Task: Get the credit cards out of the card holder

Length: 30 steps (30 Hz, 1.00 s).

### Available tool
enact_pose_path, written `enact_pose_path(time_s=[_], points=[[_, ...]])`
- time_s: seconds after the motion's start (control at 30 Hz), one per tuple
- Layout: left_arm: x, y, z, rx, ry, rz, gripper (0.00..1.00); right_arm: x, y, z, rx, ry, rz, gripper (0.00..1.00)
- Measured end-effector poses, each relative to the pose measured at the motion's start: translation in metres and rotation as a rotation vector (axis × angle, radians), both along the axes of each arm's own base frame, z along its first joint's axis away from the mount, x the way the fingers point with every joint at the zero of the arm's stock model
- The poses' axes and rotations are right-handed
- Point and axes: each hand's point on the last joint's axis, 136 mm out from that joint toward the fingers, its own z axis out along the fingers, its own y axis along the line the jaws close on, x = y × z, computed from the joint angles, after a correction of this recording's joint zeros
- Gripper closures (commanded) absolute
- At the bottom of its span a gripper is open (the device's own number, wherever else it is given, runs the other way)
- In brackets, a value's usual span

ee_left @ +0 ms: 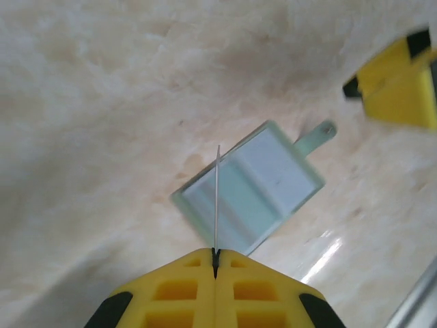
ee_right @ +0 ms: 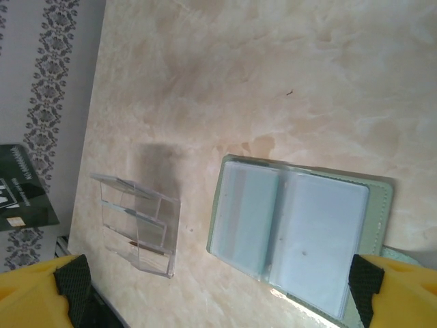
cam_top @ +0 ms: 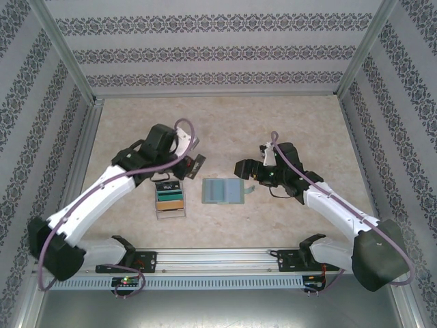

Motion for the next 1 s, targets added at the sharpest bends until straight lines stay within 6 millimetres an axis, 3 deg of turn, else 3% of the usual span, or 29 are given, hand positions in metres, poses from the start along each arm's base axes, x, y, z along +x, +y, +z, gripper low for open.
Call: enact_pose_path(time_s=[0.2, 0.53, 0.67, 1.0], points=[[-0.020, 0.039, -0.005, 0.265, -0.265, -0.186, 1.00, -0.003, 0.002, -0.003, -0.026, -0.001, 0.010, 0.02], [-0.030, 0.074, -0.064, 0.648, -0.309, -0.449, 1.00, -0.002, 0.008, -0.008, -0.045, 0.018, 0.021, 0.02], [-0.038, 0.082, -0.086, 0.716, -0.284, -0.518, 1.00, -0.004, 0.010, -0.009, -0.048, 0.018, 0.026, 0.02], [-0.044, 0.087, -0.104, 0.750, -0.260, -0.569, 1.00, -0.006, 0.013, -0.013, -0.059, 0.024, 0.033, 0.02]])
